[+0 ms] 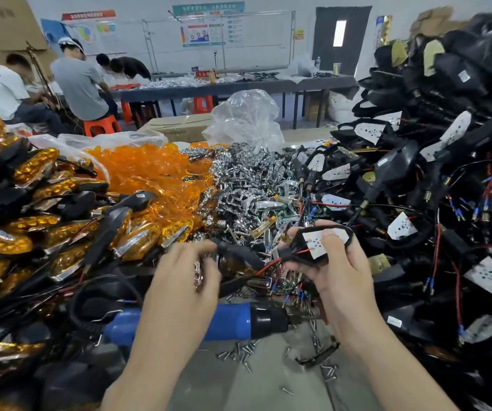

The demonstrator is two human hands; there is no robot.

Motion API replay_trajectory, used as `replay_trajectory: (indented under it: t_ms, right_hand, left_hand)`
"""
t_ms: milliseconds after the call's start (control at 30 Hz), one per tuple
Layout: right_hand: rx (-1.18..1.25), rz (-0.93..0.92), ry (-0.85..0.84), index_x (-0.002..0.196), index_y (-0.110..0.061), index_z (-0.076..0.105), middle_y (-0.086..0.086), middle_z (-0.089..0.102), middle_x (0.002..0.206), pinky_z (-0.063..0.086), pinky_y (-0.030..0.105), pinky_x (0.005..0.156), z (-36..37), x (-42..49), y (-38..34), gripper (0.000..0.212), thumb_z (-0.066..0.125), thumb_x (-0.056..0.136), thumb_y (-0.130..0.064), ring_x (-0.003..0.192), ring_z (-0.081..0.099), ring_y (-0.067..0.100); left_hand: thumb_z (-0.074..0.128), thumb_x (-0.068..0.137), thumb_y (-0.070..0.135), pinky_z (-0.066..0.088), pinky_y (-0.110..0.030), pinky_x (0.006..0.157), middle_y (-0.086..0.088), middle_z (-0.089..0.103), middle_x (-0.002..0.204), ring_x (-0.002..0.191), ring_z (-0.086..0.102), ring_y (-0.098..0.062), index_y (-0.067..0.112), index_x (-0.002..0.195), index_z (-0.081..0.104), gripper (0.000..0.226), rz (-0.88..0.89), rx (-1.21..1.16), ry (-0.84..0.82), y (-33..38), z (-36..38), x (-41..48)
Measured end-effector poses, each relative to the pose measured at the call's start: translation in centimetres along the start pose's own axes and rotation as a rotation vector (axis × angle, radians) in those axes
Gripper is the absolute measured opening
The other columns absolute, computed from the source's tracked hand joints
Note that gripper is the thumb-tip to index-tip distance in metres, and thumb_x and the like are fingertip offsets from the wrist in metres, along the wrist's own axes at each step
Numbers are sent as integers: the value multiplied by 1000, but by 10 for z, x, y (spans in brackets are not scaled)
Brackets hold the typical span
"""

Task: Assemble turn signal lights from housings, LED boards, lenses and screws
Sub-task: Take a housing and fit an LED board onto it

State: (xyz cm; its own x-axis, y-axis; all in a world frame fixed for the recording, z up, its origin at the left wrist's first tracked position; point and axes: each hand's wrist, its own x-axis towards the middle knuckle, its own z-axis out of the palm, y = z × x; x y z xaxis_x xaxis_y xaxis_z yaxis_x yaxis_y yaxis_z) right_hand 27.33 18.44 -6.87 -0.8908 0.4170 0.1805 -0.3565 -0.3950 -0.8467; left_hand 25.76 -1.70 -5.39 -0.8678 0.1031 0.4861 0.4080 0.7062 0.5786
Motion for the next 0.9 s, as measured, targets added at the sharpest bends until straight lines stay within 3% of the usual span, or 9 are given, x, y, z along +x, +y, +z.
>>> replay_trajectory:
  t_ms: [100,233,333,500,567,667,733,800,900]
  right_hand:
    - [48,-24,10,112,-10,61,19,75,106,59,31,60,0,0,-4,21,41,108,-13,88,76,40]
    - [94,-23,16,117,-5,58,18,76,102,59,30,61,2,0,-10,23,37,110,-9,84,77,36]
    - [107,-6,34,123,1,55,19,76,103,59,30,61,2,2,-13,25,37,110,-10,88,76,37]
    - [137,-28,69,115,-6,58,15,77,98,58,28,60,2,4,-22,23,36,110,-9,84,76,29]
    - [139,-34,65,115,-7,58,14,77,99,59,28,61,2,4,-23,23,36,110,-9,84,76,28]
    - [141,-42,68,116,-5,57,14,77,98,59,29,61,2,4,-25,23,35,110,-9,83,76,26]
    - [134,-50,72,120,-2,56,12,77,96,59,29,61,3,5,-26,25,34,110,-8,81,76,26]
    - [139,-52,77,122,-1,56,11,77,95,59,28,61,2,6,-28,25,34,110,-9,81,76,26]
    - [151,-47,89,124,0,55,13,77,97,59,29,61,1,7,-29,26,35,110,-10,83,76,28]
  left_hand:
    - [48,93,40,32,-17,95,25,51,113,111,40,5,35,119,61,29,128,144,-235,-1,3,-4]
    - [47,97,45,26,-17,86,33,47,100,104,43,3,45,118,55,22,128,241,-354,-6,5,-1]
    - [35,99,51,37,-19,77,30,54,98,94,51,1,50,118,46,22,81,122,-340,-7,4,-1]
    - [24,98,55,52,-40,80,16,60,108,98,59,-10,56,131,33,35,105,4,-215,-4,-3,-1]
    - [24,101,58,53,-33,74,21,63,104,92,62,-5,56,135,34,35,120,56,-163,-3,-5,-2]
    - [26,95,67,38,-9,65,39,53,82,78,57,13,51,137,44,48,76,90,-110,-5,-8,-2]
    - [30,88,70,37,-11,63,37,55,82,85,54,17,48,131,53,54,84,71,-130,-5,-9,-1]
    - [33,85,66,42,-15,63,28,58,97,91,56,4,48,128,56,52,113,37,-154,-3,-12,0]
    - [46,96,42,47,-22,62,27,55,102,86,56,-6,49,135,50,40,151,35,-148,-2,-14,-2]
